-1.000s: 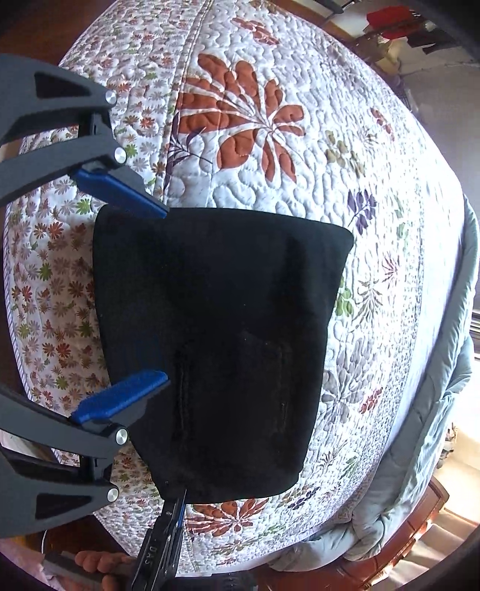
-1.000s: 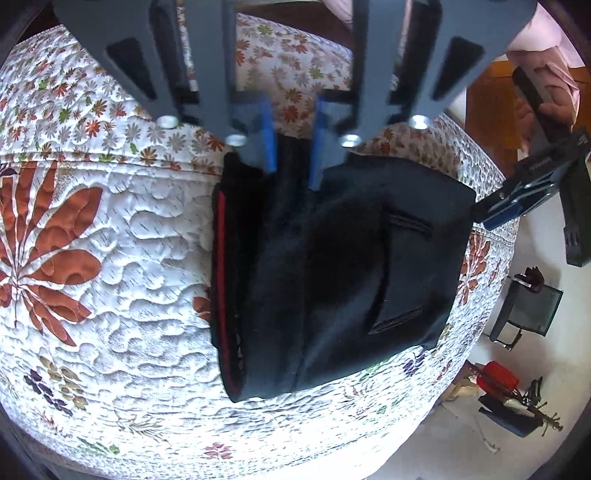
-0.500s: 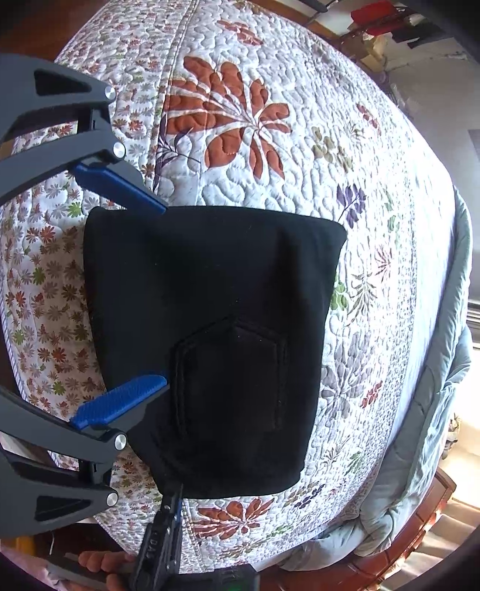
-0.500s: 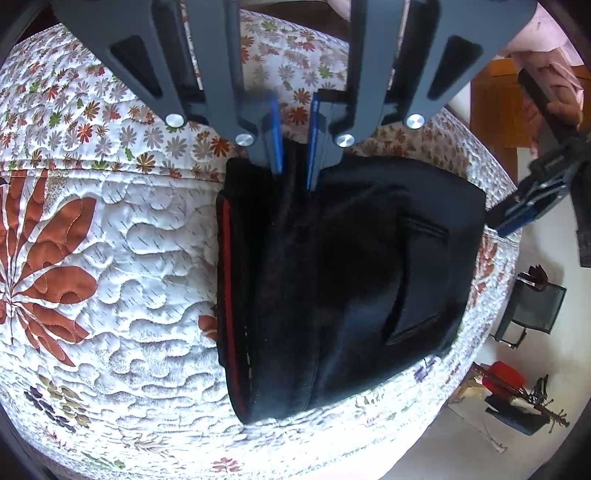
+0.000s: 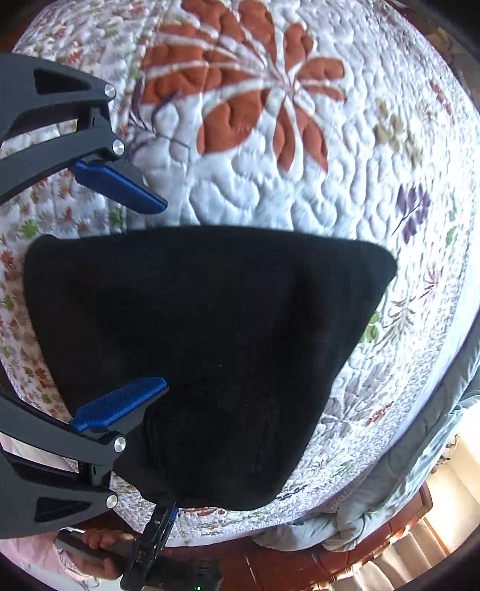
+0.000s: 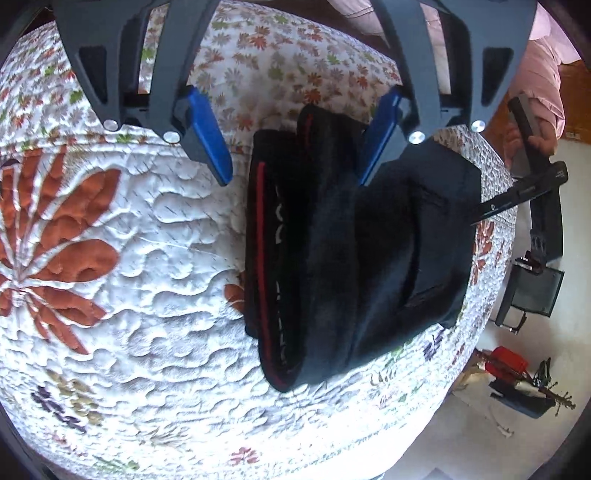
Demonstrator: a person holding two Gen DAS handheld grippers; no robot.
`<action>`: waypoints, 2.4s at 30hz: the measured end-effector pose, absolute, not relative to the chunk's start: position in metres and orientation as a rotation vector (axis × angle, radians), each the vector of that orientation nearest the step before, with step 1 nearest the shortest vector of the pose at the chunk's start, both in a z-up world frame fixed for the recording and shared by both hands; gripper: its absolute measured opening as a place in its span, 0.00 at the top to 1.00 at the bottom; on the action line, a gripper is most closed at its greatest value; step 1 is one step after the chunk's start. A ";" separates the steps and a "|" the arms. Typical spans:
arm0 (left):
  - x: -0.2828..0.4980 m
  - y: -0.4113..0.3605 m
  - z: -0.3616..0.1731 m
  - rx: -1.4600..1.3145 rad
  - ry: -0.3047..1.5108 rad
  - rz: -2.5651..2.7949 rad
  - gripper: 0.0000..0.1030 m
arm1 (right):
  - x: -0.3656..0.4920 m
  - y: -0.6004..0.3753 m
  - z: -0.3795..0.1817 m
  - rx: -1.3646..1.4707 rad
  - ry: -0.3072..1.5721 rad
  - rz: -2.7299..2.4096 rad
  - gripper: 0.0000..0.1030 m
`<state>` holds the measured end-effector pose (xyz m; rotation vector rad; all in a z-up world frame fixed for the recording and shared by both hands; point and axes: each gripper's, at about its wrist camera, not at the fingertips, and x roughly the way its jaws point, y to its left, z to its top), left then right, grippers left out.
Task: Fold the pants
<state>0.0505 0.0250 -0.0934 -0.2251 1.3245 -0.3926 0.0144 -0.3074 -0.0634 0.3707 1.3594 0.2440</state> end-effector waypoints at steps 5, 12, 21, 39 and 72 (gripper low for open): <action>0.056 0.007 -0.103 -0.186 1.340 -0.402 0.11 | 0.029 -0.297 -0.081 0.346 1.425 0.239 0.29; 0.061 0.010 -0.114 -0.210 1.351 -0.441 0.04 | 0.042 -0.283 -0.109 0.357 1.492 0.209 0.02; 0.051 0.012 -0.099 -0.233 1.330 -0.423 0.36 | 0.031 -0.287 -0.101 0.376 1.436 0.205 0.24; 0.059 0.009 -0.036 -0.373 1.116 -0.484 0.72 | 0.029 -0.318 -0.018 0.386 1.237 0.347 0.72; 0.140 -0.029 -0.099 -0.219 1.161 -0.385 0.33 | 0.110 -0.392 -0.097 0.474 1.235 0.192 0.41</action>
